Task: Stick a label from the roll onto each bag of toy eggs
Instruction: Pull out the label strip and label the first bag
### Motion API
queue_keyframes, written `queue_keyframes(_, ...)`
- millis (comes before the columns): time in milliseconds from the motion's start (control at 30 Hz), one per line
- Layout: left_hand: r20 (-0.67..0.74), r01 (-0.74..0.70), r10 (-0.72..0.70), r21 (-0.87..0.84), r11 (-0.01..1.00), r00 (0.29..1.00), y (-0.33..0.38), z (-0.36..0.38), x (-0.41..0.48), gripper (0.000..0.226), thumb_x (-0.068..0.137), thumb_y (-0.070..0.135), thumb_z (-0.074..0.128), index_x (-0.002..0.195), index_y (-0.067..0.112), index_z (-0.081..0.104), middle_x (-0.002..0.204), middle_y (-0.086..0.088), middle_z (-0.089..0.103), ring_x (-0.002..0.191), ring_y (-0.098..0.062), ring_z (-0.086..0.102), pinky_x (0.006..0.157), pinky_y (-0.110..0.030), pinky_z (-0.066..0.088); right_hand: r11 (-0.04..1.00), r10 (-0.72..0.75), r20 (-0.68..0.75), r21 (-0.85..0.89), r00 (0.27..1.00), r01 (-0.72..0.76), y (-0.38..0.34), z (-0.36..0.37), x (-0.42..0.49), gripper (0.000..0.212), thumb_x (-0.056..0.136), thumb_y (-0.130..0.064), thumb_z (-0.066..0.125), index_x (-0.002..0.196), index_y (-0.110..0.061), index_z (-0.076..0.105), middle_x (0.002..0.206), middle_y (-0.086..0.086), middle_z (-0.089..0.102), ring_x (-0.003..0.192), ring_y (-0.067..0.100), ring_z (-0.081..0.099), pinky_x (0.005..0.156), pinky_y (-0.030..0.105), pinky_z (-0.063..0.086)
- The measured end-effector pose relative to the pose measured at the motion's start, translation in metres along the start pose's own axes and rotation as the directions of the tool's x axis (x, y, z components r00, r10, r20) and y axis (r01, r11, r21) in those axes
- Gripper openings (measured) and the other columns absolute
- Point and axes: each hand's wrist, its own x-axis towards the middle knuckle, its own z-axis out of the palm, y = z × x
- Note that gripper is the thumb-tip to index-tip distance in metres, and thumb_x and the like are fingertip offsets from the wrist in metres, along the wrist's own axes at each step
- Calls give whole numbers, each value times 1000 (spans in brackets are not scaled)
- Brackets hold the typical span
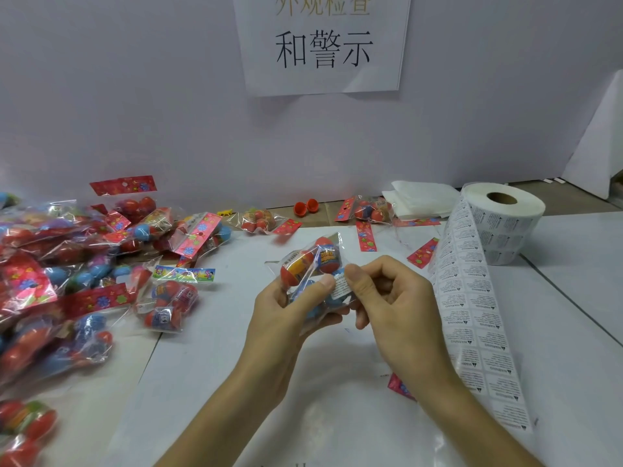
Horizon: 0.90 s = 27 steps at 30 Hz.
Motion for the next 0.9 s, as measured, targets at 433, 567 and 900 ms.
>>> queue_keyframes(433, -37, -49, 50, 3, 999, 998, -2, -2, 1, 60, 72, 37, 73, 127, 14, 67, 105, -8, 78, 87, -21, 77, 71, -25, 60, 997, 51, 67, 56, 996, -55, -2, 0, 0, 37, 79, -48, 71, 91, -14, 68, 71, -3, 70, 56, 10, 65, 58, 21, 53)
queue_keyframes(567, -36, -47, 48, 8, 999, 998, -2, -2, 2, 52, 76, 37, 72, 124, 16, 68, 101, -4, 79, 87, -20, 77, 69, -23, 60, 991, 67, 90, 108, 994, -77, 0, -2, 1, 23, 93, -33, 64, 89, -10, 69, 68, 3, 70, 54, 13, 62, 60, 27, 55)
queue_keyframes(900, -38, -140, 146, 129, 982, 989, -3, 2, -2, 58, 74, 42, 73, 127, 23, 67, 112, -2, 77, 96, -27, 76, 82, -39, 63, 992, 65, 87, 106, 994, -74, -1, -3, 1, 33, 78, -45, 70, 85, -13, 68, 72, 1, 70, 52, 12, 61, 55, 21, 51)
